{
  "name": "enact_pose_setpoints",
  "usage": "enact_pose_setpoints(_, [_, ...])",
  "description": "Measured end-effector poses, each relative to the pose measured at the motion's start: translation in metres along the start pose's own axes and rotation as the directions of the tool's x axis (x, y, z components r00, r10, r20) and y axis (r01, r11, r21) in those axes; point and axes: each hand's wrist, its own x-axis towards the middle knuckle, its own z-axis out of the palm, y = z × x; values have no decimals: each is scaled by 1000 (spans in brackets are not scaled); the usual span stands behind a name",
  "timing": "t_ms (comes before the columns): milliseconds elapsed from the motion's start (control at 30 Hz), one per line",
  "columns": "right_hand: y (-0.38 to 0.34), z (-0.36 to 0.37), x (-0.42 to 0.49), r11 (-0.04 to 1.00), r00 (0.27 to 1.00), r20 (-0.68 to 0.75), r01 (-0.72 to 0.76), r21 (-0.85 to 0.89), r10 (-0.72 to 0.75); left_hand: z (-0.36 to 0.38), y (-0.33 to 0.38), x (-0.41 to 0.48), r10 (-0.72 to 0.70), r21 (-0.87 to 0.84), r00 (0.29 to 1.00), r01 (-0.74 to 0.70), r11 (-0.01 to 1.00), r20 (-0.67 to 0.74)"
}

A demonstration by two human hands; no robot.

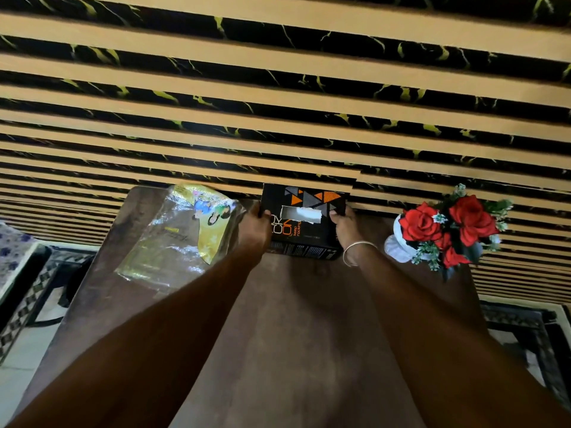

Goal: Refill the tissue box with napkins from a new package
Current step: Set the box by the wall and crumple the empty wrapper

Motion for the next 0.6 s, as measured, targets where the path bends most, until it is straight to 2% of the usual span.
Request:
enact_pose_setpoints(167, [10, 6, 15, 996, 1000, -18, 1, -90, -3, 1, -1, 9, 33, 13, 999, -33, 999, 2])
enact_pose_setpoints(400, [10, 10, 17, 996, 999, -28, 23, -87, -26, 6, -6, 13, 80, 40, 996, -78, 996, -43])
enact_pose_setpoints(533, [-4, 9, 5, 994, 1000, -18, -21, -107, 19, -6, 1, 2, 115, 51, 993, -116, 992, 27])
enact_pose_setpoints(600, [-20, 11, -13, 978, 997, -74, -1, -211, -15, -21, 7, -4, 173, 68, 985, -174, 982, 25])
